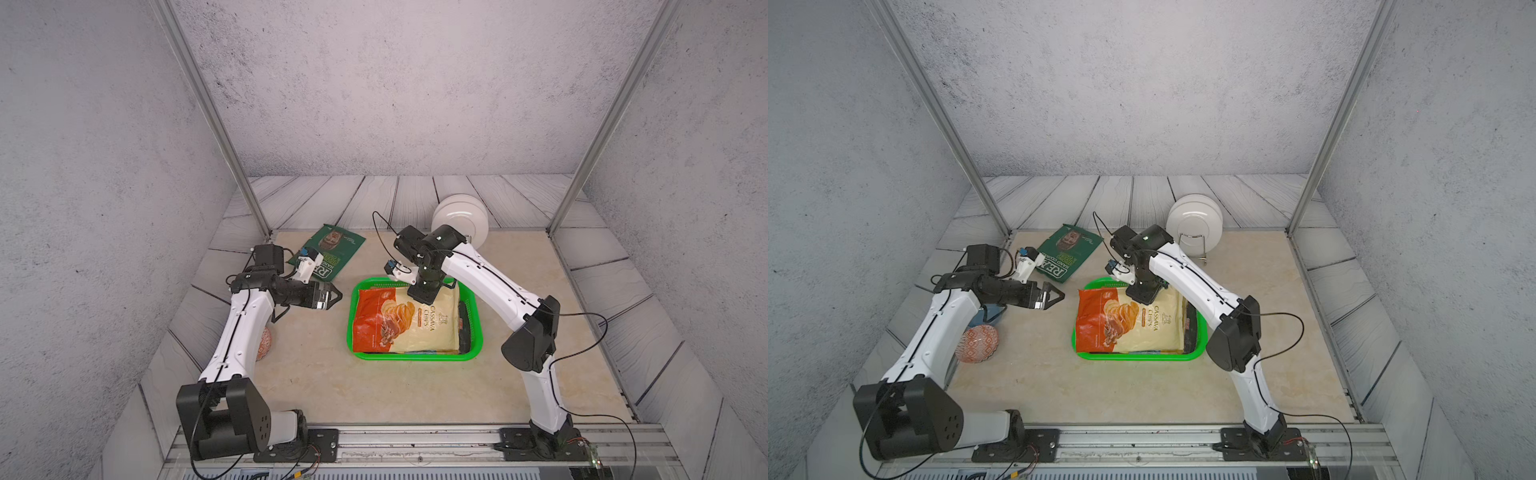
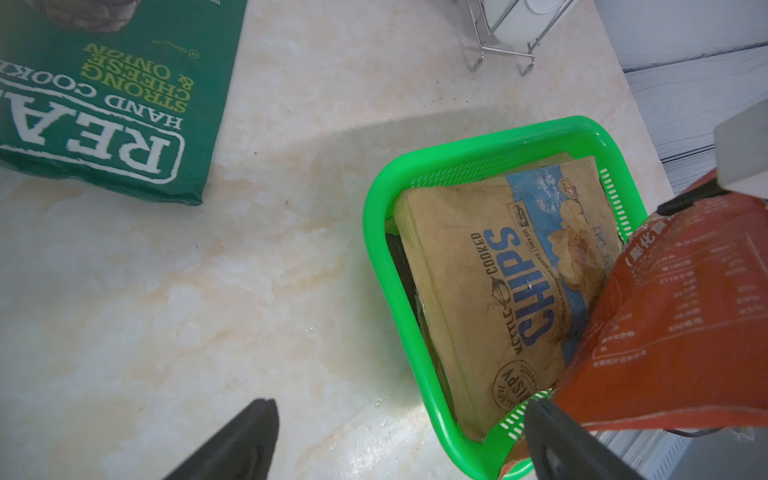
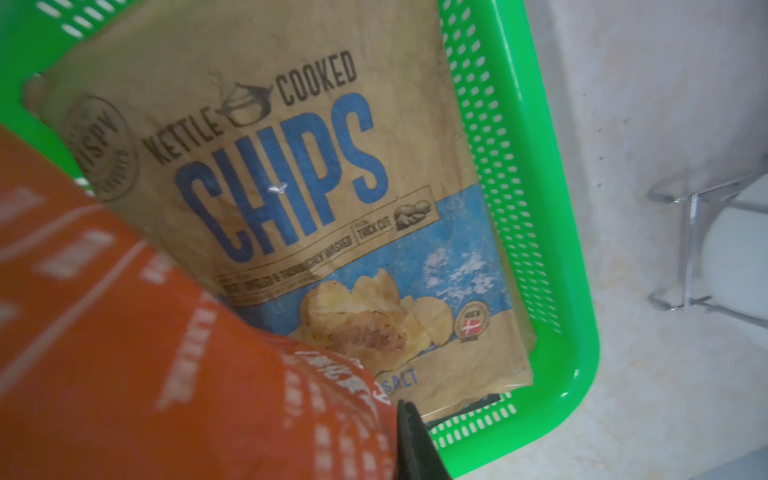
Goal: Put the potato chips into the basket
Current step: Place the potato chip in the basket.
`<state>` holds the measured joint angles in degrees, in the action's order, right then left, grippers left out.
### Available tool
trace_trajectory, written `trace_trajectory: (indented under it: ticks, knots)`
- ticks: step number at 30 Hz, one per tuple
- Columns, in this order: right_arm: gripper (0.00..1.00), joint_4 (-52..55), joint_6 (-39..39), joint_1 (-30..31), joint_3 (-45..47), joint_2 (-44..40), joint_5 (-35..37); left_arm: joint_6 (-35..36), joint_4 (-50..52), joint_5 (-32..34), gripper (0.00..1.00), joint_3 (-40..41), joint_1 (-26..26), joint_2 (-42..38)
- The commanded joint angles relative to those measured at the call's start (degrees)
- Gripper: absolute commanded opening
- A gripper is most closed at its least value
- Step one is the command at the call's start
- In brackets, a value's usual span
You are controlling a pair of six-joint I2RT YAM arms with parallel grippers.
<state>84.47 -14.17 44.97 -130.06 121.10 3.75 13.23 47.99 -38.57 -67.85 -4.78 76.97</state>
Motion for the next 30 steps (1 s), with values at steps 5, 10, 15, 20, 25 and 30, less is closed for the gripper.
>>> trace_trajectory:
  ticks: [5,10,15,20,25,30]
  knots:
    - [0.52,-7.19,4.73,-2.14,0.51,-3.81,8.49,5.63,4.73,-5.07,0.99,-2.50,0.03,-1.38]
    - [0.56,-8.78,8.46,-2.34,3.64,-7.28,9.19,8.84,6.64,-5.21,0.98,-4.31,2.37,-2.16]
    - [0.52,-19.40,16.35,-2.48,17.34,-16.26,5.11,11.86,7.66,-3.87,0.76,-4.68,8.40,-2.48]
    - [0.51,-40.27,27.15,-4.32,38.88,-28.49,-7.61,12.15,5.00,-1.43,0.55,-2.25,15.15,-1.72]
    - [0.47,-69.63,41.80,-6.09,61.52,-39.91,-19.99,9.98,-1.34,2.62,0.51,0.14,18.95,1.55]
    - [0.46,-81.99,47.86,-6.10,70.60,-40.78,-26.10,8.27,-5.31,4.55,0.51,1.03,21.24,5.96]
